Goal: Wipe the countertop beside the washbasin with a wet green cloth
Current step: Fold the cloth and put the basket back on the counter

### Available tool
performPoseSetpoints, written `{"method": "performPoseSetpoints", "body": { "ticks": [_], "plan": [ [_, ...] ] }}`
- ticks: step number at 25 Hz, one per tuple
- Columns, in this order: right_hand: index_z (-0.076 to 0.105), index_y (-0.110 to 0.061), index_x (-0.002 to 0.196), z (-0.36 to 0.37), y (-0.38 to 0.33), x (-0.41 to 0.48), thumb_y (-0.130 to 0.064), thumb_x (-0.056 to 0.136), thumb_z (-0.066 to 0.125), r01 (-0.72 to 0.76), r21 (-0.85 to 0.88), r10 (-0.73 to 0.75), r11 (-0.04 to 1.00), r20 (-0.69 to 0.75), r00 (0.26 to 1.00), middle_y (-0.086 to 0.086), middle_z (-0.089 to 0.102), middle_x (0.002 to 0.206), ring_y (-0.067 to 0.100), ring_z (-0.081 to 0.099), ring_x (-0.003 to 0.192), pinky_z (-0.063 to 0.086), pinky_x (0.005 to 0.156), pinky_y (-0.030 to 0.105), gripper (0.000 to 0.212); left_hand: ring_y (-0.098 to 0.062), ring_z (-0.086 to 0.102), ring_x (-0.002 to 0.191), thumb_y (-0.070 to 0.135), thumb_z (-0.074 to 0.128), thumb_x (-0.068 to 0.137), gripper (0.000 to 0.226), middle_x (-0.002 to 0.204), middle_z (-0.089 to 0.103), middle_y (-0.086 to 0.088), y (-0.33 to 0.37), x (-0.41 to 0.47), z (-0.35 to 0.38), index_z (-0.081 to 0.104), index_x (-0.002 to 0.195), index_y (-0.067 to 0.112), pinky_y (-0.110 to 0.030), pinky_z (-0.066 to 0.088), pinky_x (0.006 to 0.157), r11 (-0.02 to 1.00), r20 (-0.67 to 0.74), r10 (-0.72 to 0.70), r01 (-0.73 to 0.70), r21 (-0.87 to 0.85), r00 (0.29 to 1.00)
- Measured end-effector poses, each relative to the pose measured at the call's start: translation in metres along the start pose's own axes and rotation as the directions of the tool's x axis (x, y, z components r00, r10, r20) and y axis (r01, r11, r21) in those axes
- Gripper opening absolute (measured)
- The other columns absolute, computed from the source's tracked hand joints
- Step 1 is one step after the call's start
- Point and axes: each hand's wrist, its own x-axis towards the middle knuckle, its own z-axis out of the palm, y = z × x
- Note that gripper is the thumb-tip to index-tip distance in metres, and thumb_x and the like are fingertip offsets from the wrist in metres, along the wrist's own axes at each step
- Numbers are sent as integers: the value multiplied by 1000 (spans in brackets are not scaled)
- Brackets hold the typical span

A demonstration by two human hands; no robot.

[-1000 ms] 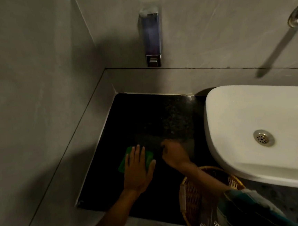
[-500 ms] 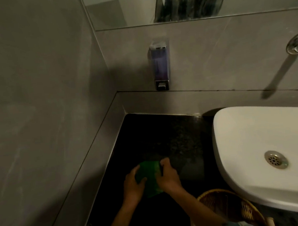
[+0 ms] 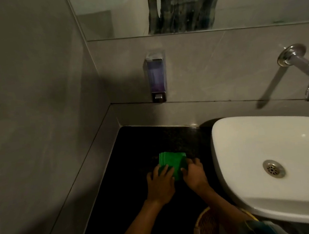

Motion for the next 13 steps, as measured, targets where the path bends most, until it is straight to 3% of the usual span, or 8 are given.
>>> {"method": "performPoseSetpoints", "body": {
  "ticks": [3,6,8,11,13],
  "plan": [
    [50,-5,133,-9,12,-48,-2,86,48,91,15,-91,996,41,995,21,46,129,36,47,119,41,103,34,47,-24,10,147,34,38,95,48,156,29,3,5,-30,-4,31,142,32,-52,17,115,1000,-10,29,-29,4,1000],
    [57,-6,127,-30,55,-110,6,79,54,82,-16,-81,997,37,996,18,54,126,33,53,115,41,102,33,50,-23,33,136,37,45,93,41,141,50,2,15,-81,1,46,133,30,-42,34,108,974,2,79,-77,-211,997],
    [67,-9,113,-50,86,-151,2,74,65,49,-82,-51,995,-25,998,15,64,113,34,61,103,49,89,39,40,-18,49,119,43,47,92,33,126,61,3,23,-115,9,54,122,31,-34,45,96,933,17,70,-59,-355,997],
    [71,-12,85,-67,128,-197,-7,63,79,-53,-329,33,943,-64,997,16,66,88,40,63,77,52,63,44,24,-13,58,106,58,45,89,37,118,63,6,37,-144,14,52,118,36,-31,49,87,897,84,3,34,-441,996],
    [64,-18,96,-76,137,-206,-22,76,71,-185,-357,167,915,-80,983,14,61,97,36,59,85,51,68,42,22,-15,61,107,61,48,86,44,120,63,7,46,-149,15,48,124,38,-32,49,88,883,123,-27,81,-462,992]
  ]
}}
